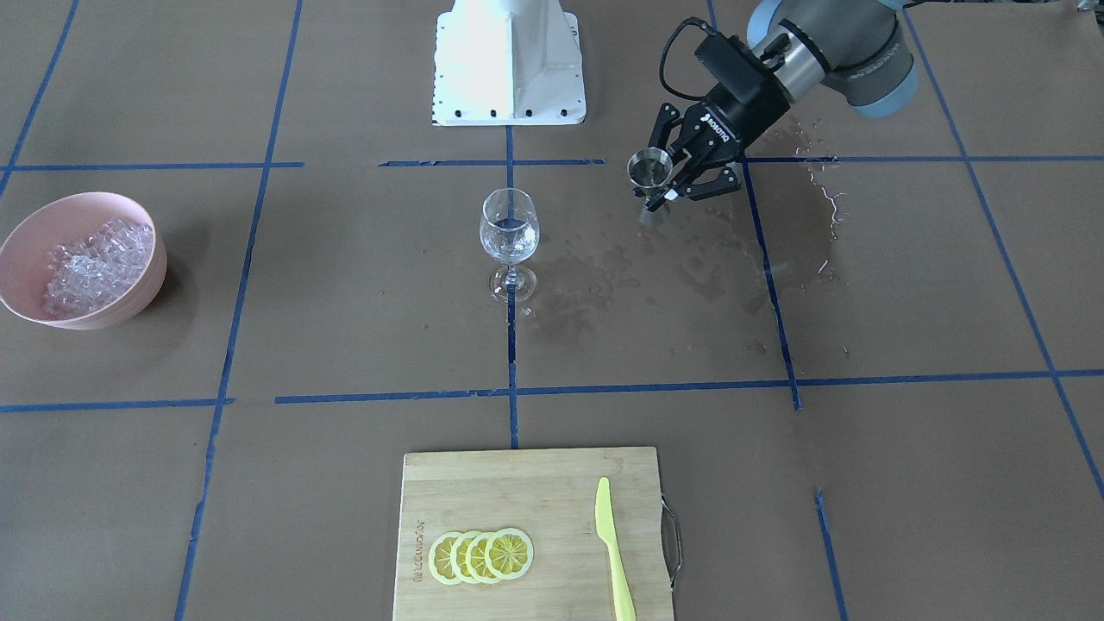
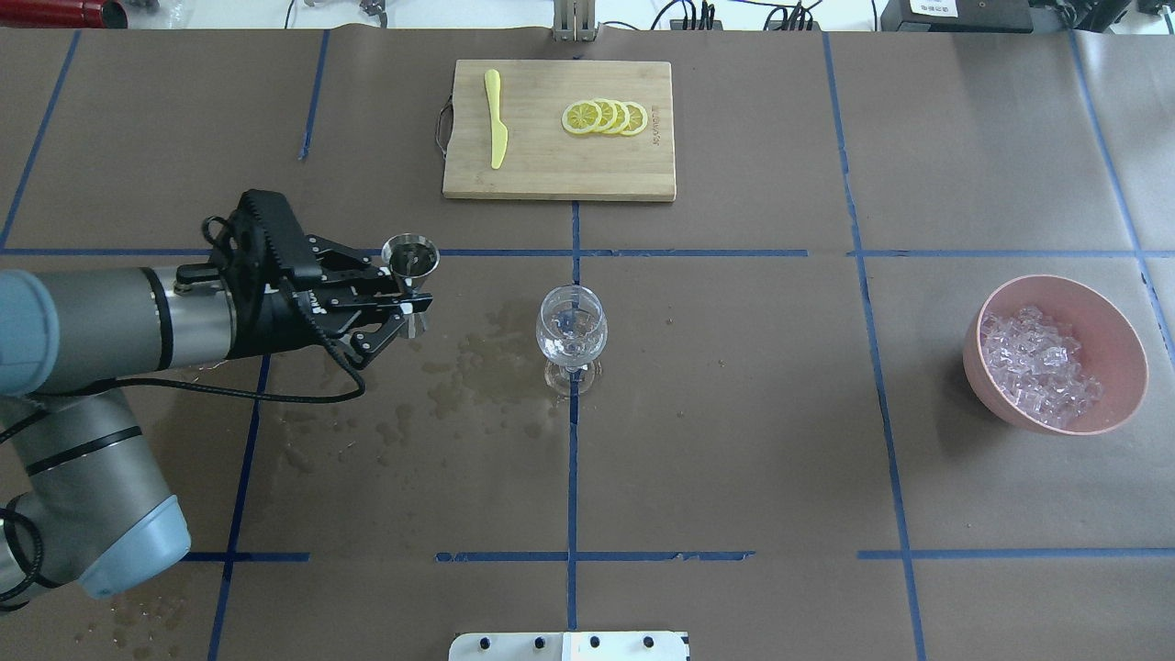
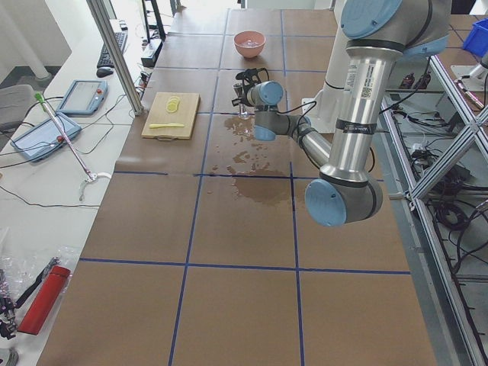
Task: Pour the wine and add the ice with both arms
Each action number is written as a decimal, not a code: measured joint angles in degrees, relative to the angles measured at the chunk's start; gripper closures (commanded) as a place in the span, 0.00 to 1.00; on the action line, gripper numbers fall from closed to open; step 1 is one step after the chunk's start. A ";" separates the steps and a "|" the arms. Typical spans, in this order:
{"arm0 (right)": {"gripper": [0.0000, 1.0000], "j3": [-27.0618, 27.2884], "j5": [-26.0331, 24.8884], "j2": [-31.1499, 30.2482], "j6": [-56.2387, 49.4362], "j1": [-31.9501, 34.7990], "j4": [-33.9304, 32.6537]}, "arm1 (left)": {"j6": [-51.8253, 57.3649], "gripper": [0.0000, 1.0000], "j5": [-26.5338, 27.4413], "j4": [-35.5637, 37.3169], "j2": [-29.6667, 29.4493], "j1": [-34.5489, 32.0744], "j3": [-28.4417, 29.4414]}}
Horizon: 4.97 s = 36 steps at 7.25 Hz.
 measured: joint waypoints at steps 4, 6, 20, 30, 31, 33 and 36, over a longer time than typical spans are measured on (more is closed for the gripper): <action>0.00 -0.12 0.00 -0.34 0.00 0.00 0.00 | 6.09 1.00 -0.10 14.70 -8.40 1.98 -0.14; 0.00 -0.16 0.00 -0.48 0.00 0.00 0.00 | 6.55 1.00 -0.02 20.34 -9.95 3.51 -0.60; 0.00 -0.46 0.00 -0.56 -0.09 0.00 -0.07 | 6.69 1.00 1.84 61.93 -23.07 7.42 -4.70; 0.00 -0.31 0.00 -0.82 -0.09 0.00 0.00 | 6.68 1.00 4.67 82.18 -31.95 9.08 -3.63; 0.00 -0.24 0.00 -0.93 -0.09 0.00 0.00 | 6.68 1.00 5.09 83.42 -32.79 9.23 -2.79; 0.00 -0.19 0.00 -0.99 -0.09 0.00 -0.04 | 6.68 1.00 5.31 84.34 -33.73 9.23 -1.37; 0.00 -0.18 0.00 -1.09 -0.09 0.00 -0.03 | 6.69 1.00 5.34 88.02 -35.27 9.24 -0.47</action>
